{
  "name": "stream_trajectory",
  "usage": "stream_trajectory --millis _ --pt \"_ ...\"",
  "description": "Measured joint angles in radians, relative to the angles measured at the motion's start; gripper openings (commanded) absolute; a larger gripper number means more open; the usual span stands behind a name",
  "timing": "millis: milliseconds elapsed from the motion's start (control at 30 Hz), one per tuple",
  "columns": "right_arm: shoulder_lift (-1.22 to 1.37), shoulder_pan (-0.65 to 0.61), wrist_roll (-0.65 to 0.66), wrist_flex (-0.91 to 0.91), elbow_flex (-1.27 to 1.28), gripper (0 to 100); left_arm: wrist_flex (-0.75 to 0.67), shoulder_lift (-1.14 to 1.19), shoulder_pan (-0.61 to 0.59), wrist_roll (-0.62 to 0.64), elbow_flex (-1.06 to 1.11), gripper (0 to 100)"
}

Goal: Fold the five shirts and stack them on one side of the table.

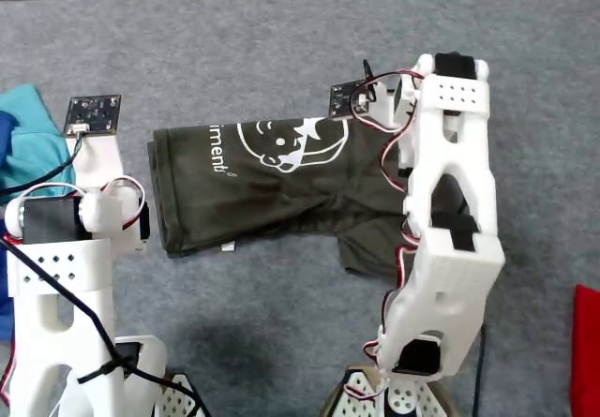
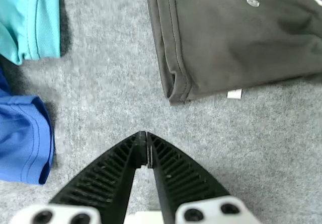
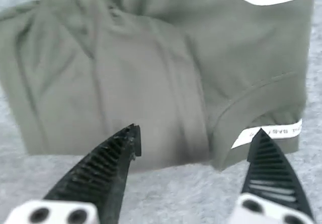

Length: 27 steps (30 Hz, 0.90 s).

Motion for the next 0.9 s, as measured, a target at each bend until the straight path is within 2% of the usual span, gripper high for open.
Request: stream_trajectory --millis 167,567,700,900 --pt "-0.186 0.000 0.028 -0.005 0.235 34.6 -0.025 0.000 0.066 0.000 0.026 2" --pt "-0.799 -0.020 0.031 -0.456 1.275 34.6 -0.025 0.000 0.098 0.000 0.035 2" --pt "-0.816 -0.021 0.031 -0.514 1.387 34.6 -0.025 0.000 0.098 0.000 0.035 2" --pt "-0.761 -0.021 0.031 -0.559 1.393 34.6 -0.025 0.000 0.098 0.000 0.035 2"
